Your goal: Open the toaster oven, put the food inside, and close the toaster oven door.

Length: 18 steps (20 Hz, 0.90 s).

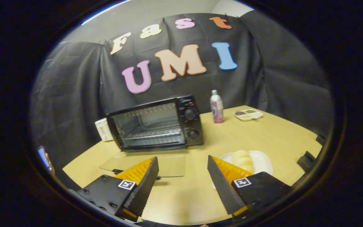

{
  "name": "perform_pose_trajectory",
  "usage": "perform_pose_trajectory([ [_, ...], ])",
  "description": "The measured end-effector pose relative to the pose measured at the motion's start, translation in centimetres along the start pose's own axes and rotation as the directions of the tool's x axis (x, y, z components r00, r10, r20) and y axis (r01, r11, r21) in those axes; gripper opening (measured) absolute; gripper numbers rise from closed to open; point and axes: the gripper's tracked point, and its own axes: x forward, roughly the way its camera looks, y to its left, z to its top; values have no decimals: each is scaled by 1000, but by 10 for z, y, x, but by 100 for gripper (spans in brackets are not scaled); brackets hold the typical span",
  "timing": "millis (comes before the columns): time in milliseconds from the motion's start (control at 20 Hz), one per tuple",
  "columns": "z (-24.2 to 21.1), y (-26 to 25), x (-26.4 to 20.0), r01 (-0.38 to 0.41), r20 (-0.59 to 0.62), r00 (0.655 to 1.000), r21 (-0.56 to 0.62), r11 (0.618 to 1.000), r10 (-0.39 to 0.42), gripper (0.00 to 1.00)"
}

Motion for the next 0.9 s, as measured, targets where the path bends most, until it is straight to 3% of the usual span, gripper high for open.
perform_pose_trajectory([
  [300,-8,-85,26,170,-83,982,-26,985,-171,97],
  [750,-66,-105,57,182,-323,926,-66,981,-194,94],
  [850,-67,-110,60,198,-313,923,-104,975,-221,93],
  [900,-65,-110,60,201,-302,925,-127,971,-231,87],
])
